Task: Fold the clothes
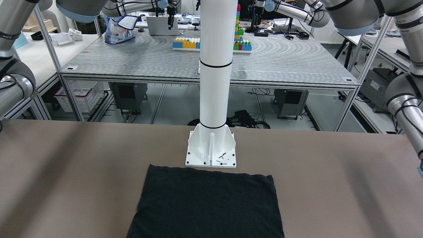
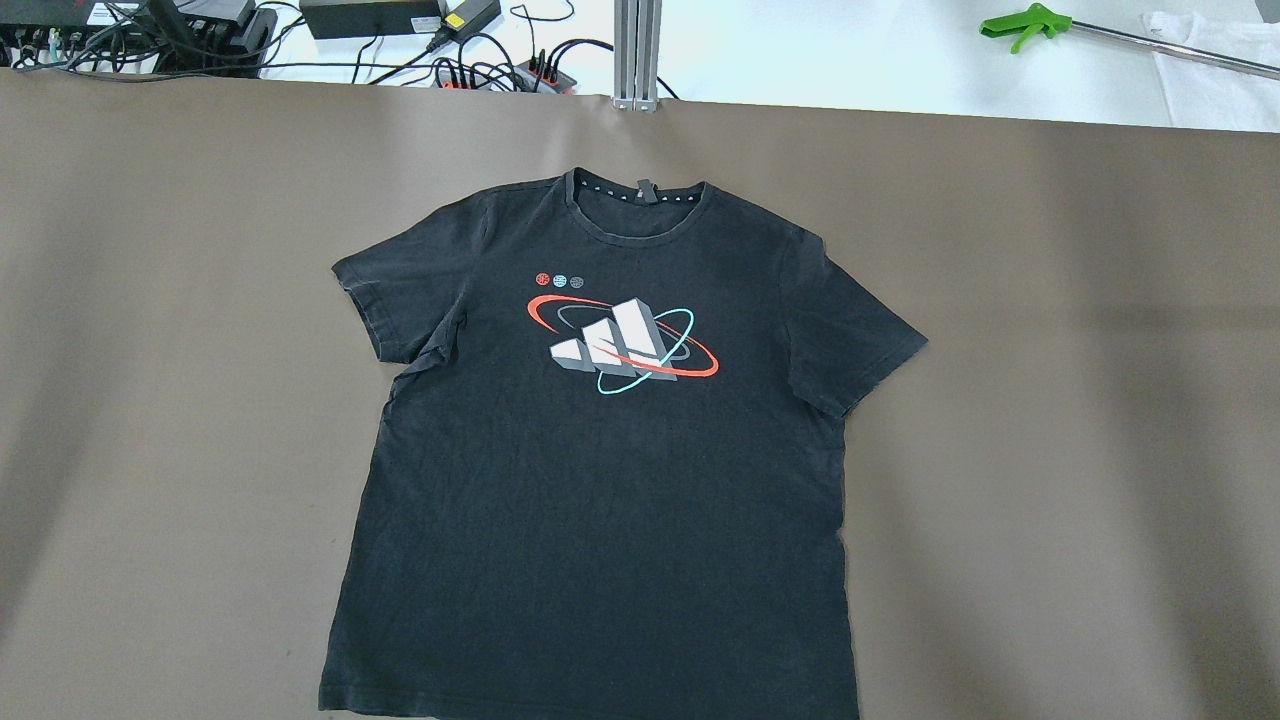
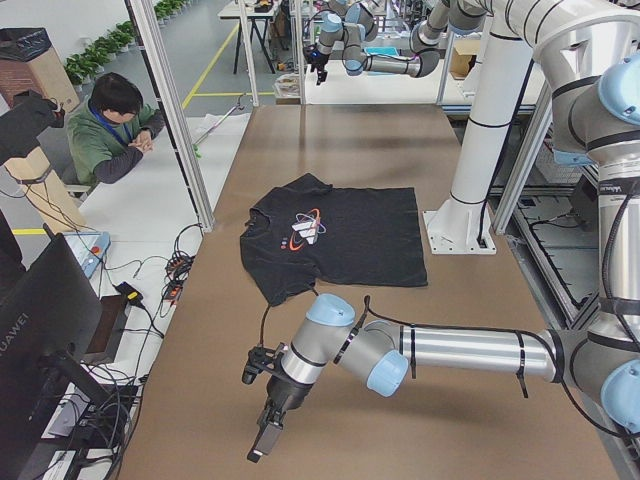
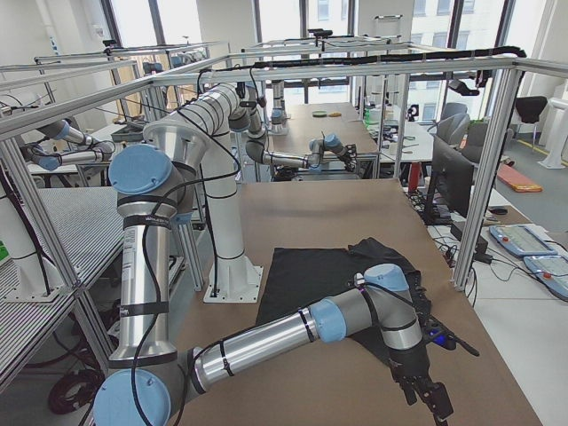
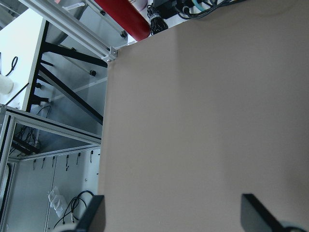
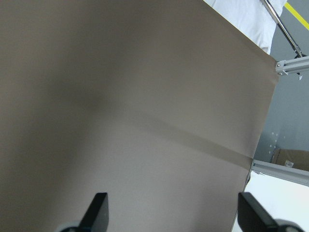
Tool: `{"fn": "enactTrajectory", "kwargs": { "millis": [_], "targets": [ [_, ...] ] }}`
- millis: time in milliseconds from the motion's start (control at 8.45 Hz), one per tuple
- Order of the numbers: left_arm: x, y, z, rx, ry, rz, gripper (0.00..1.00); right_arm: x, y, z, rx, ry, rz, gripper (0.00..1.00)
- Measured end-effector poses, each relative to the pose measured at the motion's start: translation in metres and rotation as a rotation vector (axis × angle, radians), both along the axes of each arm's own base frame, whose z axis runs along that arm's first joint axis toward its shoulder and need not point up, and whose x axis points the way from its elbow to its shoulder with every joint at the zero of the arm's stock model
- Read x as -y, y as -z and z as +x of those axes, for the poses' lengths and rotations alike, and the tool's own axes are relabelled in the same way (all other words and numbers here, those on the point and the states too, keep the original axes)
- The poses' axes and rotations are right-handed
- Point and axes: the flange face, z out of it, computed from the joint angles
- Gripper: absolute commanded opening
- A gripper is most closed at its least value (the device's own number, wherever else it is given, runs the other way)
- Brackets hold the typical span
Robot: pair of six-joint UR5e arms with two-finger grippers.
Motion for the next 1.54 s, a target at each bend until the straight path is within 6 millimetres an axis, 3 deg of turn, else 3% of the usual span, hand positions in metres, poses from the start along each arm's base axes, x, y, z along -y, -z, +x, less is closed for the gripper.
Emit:
{"fn": "enactTrajectory", "kwargs": {
  "millis": [355,947,1301,1538],
  "targets": [
    [-0.009,-0.008,-0.002,0.001,-0.005,-0.009,1.0,-0.002,-0.006,0.002,-0.004,-0.003,-0.01,0.94],
    [-0.01,-0.004,0.001,-0.037,0.013,0.002,1.0,0.004,-0.042,0.002,-0.018,-0.004,-0.074,0.94],
    [-0.007,0.006,0.012,-0.119,0.0,0.049,1.0,0.009,-0.052,-0.001,-0.012,-0.028,-0.107,0.94],
    [0.016,0.034,0.04,-0.153,-0.031,0.1,1.0,0.023,-0.059,-0.012,0.023,-0.084,-0.123,0.94]
  ]
}}
